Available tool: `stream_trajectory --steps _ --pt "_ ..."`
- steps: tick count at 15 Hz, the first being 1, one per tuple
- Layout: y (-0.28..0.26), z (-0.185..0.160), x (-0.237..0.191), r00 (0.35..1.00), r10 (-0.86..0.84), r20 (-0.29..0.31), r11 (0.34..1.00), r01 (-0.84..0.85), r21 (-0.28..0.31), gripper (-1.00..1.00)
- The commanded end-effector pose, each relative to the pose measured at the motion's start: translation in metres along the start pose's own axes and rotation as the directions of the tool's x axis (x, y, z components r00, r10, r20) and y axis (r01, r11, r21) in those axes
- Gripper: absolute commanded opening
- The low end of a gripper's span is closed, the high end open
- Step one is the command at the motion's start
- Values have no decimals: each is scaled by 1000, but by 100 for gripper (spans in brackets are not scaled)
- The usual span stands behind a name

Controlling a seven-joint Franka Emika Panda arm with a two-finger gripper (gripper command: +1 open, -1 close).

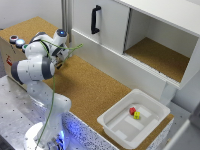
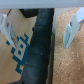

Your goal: Go open the drawer

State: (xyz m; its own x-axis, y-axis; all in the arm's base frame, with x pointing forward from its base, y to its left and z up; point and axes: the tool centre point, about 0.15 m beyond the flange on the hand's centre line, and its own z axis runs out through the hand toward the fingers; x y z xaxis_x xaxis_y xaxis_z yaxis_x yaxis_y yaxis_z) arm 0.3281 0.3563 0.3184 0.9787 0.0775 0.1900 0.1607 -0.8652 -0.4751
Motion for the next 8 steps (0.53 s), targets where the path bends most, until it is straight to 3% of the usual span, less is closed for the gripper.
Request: stream_trajectory --steps 1,8 --pt "7 34 20 998 -37 48 989 30 147 -100" --pt "8 28 16 998 -32 47 993 26 118 -100"
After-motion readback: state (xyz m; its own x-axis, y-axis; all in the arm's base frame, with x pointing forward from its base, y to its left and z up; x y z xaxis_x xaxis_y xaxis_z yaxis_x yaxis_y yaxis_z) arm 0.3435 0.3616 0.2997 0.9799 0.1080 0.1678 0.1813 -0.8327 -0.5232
